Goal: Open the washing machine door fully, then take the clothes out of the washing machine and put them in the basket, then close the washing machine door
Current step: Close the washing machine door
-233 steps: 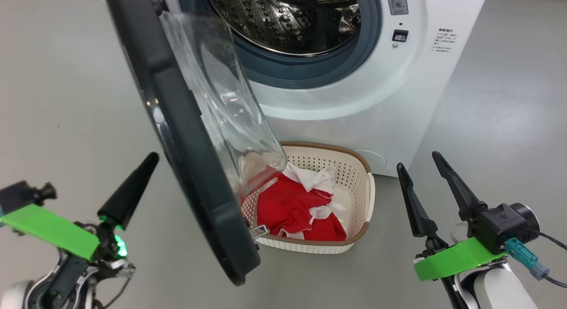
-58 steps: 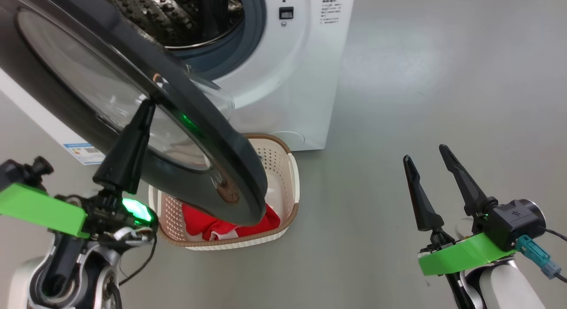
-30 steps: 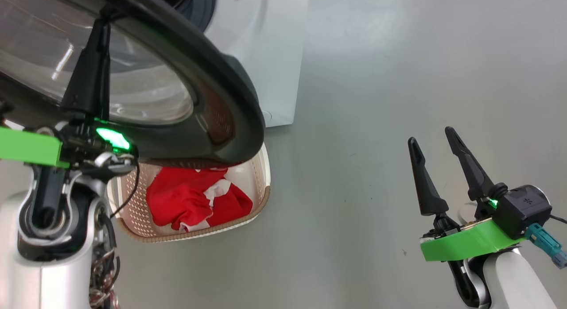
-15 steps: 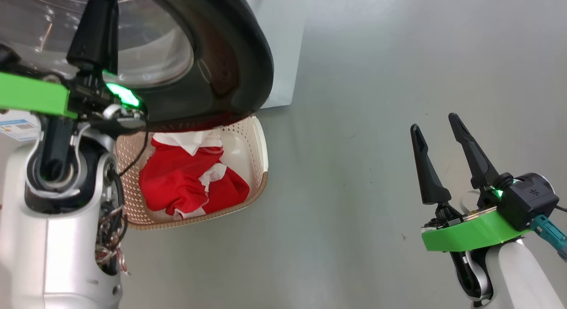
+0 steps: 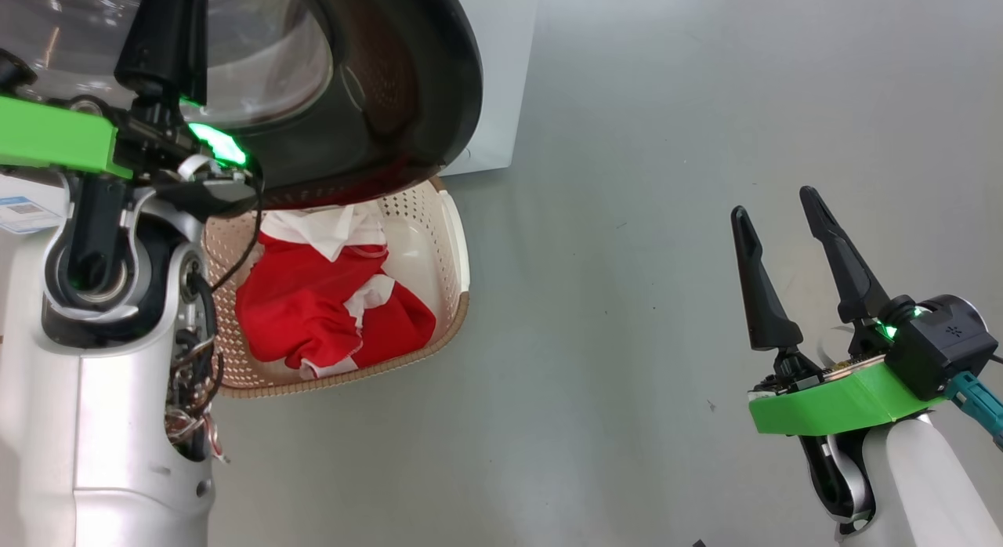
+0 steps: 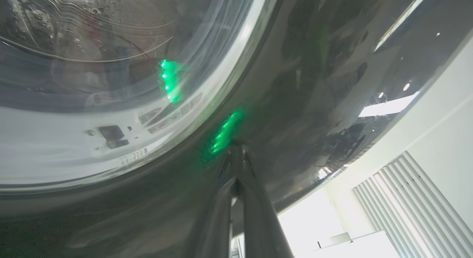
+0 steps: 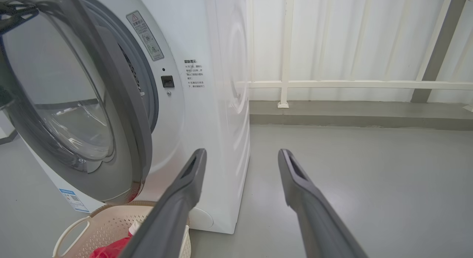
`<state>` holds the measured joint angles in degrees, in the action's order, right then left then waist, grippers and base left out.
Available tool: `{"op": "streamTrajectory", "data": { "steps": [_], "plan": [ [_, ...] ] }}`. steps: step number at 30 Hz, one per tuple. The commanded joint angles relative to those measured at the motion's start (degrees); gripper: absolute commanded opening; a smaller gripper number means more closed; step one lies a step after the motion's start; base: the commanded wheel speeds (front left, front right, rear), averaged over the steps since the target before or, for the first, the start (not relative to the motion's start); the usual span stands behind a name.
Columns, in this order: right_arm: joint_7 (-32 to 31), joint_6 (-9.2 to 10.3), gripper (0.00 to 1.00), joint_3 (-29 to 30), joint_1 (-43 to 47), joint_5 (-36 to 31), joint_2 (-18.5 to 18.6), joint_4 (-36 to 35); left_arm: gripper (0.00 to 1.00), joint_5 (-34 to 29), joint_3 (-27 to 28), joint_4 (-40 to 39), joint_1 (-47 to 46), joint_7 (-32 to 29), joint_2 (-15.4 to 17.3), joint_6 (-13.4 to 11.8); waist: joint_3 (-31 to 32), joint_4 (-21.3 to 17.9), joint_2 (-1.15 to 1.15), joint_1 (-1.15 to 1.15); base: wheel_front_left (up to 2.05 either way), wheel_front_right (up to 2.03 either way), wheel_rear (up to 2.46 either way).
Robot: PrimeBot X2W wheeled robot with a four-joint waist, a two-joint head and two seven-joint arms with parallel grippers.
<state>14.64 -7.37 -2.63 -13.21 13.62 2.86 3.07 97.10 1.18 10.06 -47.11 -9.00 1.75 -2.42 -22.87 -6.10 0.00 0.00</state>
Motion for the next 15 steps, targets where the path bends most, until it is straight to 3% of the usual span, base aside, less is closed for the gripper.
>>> {"op": "streamTrajectory", "data": {
  "steps": [1,4,6,7,8,13,15],
  "plan": [
    [0.36,-0.12,1.0,-0.97,-0.62,-0.46,0.01,-1.28,0.0,0.12,1.06,-1.15,-0.04,-0.26,1.45,0.25,0.21,0.22,0.0,0.0,0.0,0.0,0.0],
    [0.36,-0.12,1.0,-1.09,-0.6,-0.44,0.01,-1.06,0.0,0.6,1.38,-0.7,1.07,-0.27,1.44,-0.48,0.74,0.63,0.0,0.0,0.0,0.0,0.0],
    [0.36,-0.12,1.0,-1.15,-0.59,-0.36,0.01,-0.87,0.4,1.86,1.94,-0.65,2.06,-0.43,1.4,-1.39,1.14,1.01,0.0,0.0,0.0,0.0,0.0],
    [0.36,-0.12,1.0,-1.11,-0.52,-0.35,0.01,-0.77,0.93,2.6,2.24,-0.77,2.66,-0.51,1.38,-1.79,1.37,1.3,0.0,0.0,0.0,0.0,0.0],
    [0.36,-0.12,1.0,-1.12,-0.45,-0.34,0.01,-0.66,1.0,3.34,2.59,-0.91,3.3,-0.48,1.36,-2.31,1.58,1.57,0.0,0.0,0.0,0.0,0.0],
    [0.36,-0.12,1.0,-1.43,-0.07,-0.23,0.01,-0.07,1.0,1.86,2.65,-2.86,7.6,0.72,1.93,-2.9,3.16,2.93,0.0,0.0,0.0,0.0,0.0],
    [0.36,-0.12,1.0,-1.67,0.14,-0.14,0.01,0.28,1.0,-1.04,1.87,-5.55,10.97,1.66,2.95,-1.59,4.46,3.56,0.0,0.0,0.0,0.0,0.0]
  ]
}}
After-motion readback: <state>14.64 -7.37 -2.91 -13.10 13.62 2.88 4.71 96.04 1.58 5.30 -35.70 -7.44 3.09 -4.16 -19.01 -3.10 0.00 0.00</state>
